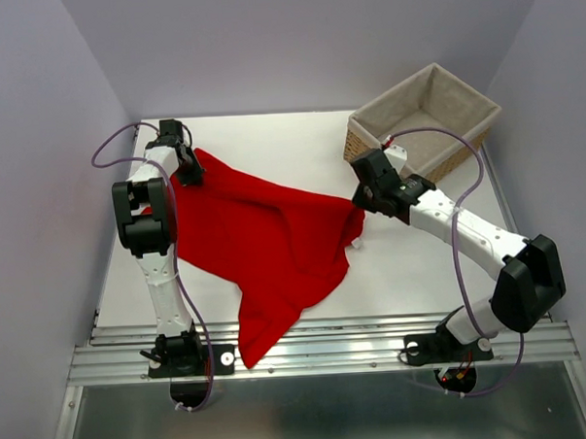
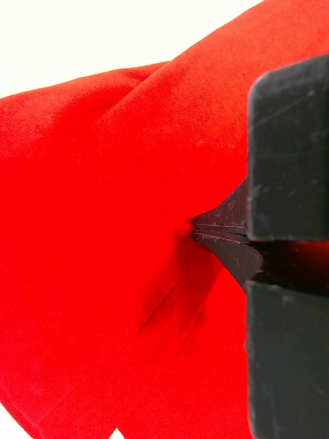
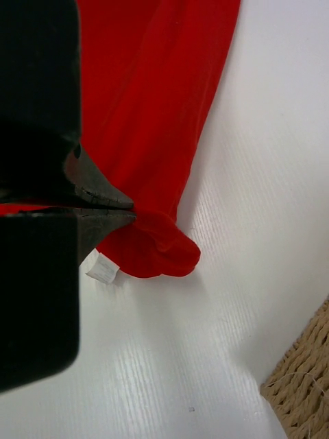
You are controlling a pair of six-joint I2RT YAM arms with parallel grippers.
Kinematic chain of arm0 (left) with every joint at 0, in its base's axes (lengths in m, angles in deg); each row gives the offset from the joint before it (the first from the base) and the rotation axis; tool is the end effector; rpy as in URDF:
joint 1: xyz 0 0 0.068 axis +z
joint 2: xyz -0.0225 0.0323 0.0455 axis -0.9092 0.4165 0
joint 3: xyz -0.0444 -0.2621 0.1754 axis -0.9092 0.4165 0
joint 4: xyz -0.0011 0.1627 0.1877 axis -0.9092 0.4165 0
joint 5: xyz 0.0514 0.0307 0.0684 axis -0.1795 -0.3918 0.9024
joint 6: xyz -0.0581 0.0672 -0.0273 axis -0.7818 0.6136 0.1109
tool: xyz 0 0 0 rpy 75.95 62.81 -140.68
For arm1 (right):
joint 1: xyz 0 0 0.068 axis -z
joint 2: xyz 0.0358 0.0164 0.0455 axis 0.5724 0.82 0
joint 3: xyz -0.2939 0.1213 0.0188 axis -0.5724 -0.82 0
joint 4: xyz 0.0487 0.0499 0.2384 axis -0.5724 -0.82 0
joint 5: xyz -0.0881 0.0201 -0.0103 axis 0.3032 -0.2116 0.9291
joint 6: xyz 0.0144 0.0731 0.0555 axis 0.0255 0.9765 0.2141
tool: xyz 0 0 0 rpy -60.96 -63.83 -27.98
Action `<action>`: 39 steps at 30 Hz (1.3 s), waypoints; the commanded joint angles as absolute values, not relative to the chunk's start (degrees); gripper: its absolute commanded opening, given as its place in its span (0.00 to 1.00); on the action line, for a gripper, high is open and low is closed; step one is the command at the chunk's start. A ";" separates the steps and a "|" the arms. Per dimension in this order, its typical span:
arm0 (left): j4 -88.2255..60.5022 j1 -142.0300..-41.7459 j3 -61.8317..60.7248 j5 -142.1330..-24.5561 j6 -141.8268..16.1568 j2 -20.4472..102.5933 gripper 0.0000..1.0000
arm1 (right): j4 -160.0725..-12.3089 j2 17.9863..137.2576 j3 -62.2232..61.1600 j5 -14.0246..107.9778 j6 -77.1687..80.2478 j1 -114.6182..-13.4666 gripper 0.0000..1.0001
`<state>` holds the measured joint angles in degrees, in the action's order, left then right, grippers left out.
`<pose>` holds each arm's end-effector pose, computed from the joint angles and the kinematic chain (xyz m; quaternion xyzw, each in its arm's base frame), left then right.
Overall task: Roll the t-shirts
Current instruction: Fold the T-shirt at the center of the board.
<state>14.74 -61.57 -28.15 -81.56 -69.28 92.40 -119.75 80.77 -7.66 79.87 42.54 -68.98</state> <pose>0.5320 0.0260 0.1852 -0.1622 0.9343 -0.0919 0.3040 0.2882 0.1518 0.3037 0.1842 0.9010 0.0642 0.3874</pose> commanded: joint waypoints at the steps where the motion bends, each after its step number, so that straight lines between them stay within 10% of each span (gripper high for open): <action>1: 14.78 -61.35 -29.19 -80.88 -68.39 92.58 0.00 | -119.34 77.93 -7.96 83.79 44.99 -70.16 0.01; 12: 15.84 -61.35 -31.30 -80.62 -68.31 93.37 0.00 | -116.01 81.35 -22.11 89.43 55.71 -73.68 0.01; 19: 16.02 -61.26 -31.13 -80.01 -68.13 92.93 0.00 | -116.18 77.50 -25.54 89.85 56.17 -74.29 0.44; 39: 15.32 -61.26 -27.88 -79.30 -68.66 89.60 0.00 | -101.51 81.61 -28.26 62.36 48.86 -69.72 0.53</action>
